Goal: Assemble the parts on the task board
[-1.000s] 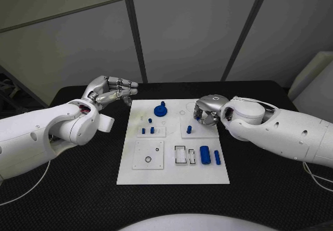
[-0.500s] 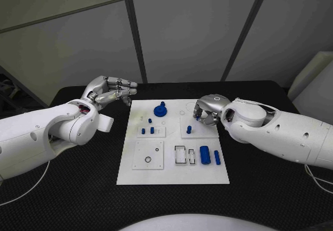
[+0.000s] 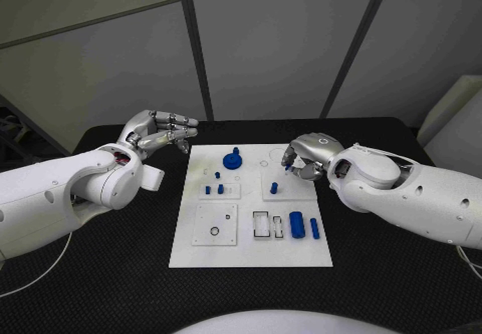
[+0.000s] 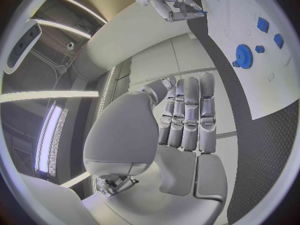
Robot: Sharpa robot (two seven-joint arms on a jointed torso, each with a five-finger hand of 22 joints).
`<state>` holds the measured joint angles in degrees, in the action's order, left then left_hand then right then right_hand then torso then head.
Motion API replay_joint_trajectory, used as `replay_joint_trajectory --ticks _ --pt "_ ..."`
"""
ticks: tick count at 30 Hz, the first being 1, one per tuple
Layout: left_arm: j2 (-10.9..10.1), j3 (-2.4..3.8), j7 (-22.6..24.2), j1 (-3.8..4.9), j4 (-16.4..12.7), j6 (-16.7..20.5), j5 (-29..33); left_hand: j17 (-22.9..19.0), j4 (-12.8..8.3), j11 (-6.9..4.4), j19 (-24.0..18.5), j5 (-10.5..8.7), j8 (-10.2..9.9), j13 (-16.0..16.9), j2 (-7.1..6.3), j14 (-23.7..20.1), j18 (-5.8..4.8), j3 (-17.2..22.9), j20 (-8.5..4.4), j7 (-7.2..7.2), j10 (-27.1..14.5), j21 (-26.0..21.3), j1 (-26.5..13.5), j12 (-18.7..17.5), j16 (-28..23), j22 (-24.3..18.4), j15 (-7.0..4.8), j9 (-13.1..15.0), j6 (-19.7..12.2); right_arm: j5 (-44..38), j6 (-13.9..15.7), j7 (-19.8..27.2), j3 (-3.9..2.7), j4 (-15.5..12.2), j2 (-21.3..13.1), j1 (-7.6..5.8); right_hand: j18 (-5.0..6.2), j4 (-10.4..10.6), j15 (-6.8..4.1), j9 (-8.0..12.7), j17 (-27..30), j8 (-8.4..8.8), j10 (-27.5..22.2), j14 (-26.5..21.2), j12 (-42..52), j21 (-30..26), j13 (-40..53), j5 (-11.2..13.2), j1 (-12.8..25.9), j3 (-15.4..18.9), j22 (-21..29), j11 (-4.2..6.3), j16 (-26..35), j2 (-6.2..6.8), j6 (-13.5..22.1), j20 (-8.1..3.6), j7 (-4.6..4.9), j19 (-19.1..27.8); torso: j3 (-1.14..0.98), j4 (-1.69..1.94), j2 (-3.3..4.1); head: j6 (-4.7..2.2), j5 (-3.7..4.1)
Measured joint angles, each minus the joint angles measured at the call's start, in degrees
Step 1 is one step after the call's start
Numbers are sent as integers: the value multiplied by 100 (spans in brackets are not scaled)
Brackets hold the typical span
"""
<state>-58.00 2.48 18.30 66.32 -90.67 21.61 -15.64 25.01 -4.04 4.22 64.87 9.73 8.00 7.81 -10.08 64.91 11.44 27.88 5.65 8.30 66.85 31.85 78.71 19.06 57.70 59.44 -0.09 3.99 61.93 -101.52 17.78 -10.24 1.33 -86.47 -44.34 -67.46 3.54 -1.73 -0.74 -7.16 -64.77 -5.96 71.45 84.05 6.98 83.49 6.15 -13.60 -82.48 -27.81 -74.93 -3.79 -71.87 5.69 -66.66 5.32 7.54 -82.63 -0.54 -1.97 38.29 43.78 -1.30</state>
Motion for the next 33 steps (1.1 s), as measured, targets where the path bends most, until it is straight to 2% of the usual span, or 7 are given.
replay_joint_trajectory --ticks 9,11,12,17,20,25,33 --pt "46 0 0 0 29 -2 2 -5 0 0 0 0 0 0 0 0 -1 0 0 0 0 0 0 0 0 0 0 0 0 20 335 4 -7 -807 -98 -1 1 0 0 0 -14 5 1 0 -1 6 4 1 0 1 0 1 0 1 4 -21 -4 -21 1 0 -2 -19 -58" --pt "64 0 0 0 36 -3 2 -5 0 0 0 0 0 -1 0 0 0 0 0 0 0 0 0 0 0 1 0 0 0 35 389 11 -8 -923 -36 -1 -92 -1 0 0 -14 5 1 0 -2 6 4 2 0 1 1 1 0 2 5 -1 -4 -41 2 0 -2 -26 -81" --pt "72 0 0 0 40 -3 2 -5 0 0 0 0 0 -1 0 0 0 0 0 0 0 0 0 0 0 1 0 0 0 44 405 15 -8 -952 2 -1 -92 -1 0 0 -14 5 1 0 -2 6 4 2 0 1 0 1 0 2 5 -1 -4 -41 3 0 -2 -27 -98" --pt "118 0 0 -1 54 -5 3 -5 0 19 0 0 0 -1 0 0 -1 0 0 0 -19 0 0 23 0 1 0 1 0 114 435 41 -7 -972 319 2 -92 -1 0 -13 -13 3 1 0 -19 6 4 3 0 2 1 1 0 2 6 -1 -5 -41 10 5 -2 -10 -188" --pt "139 0 0 -1 60 -7 3 -4 0 19 0 0 0 -1 -1 0 0 0 0 0 -19 0 0 23 0 -4 0 1 0 154 429 66 -10 -952 498 66 -92 -1 0 -14 -13 -18 1 0 -19 6 3 21 0 3 1 1 0 3 7 -1 -6 -41 15 10 1 -3 -241" --pt "175 -1 -1 -1 65 -8 4 -4 0 19 0 0 0 -1 -1 0 0 0 0 0 -19 0 1 23 0 -4 0 1 0 236 374 121 5 -860 721 315 -91 -1 0 -13 -13 -18 1 0 -20 6 3 -2 24 3 1 2 0 27 7 -1 -5 -41 19 13 4 26 -338" --pt "219 -1 -1 -1 65 -8 5 -4 0 19 0 0 0 4 -1 0 0 0 0 -1 -19 0 1 23 0 -3 0 1 0 312 252 195 37 -709 973 516 -91 1 0 -8 -17 -17 1 0 -23 29 10 -4 32 6 1 2 0 35 -3 -1 5 -41 15 9 6 115 -494"
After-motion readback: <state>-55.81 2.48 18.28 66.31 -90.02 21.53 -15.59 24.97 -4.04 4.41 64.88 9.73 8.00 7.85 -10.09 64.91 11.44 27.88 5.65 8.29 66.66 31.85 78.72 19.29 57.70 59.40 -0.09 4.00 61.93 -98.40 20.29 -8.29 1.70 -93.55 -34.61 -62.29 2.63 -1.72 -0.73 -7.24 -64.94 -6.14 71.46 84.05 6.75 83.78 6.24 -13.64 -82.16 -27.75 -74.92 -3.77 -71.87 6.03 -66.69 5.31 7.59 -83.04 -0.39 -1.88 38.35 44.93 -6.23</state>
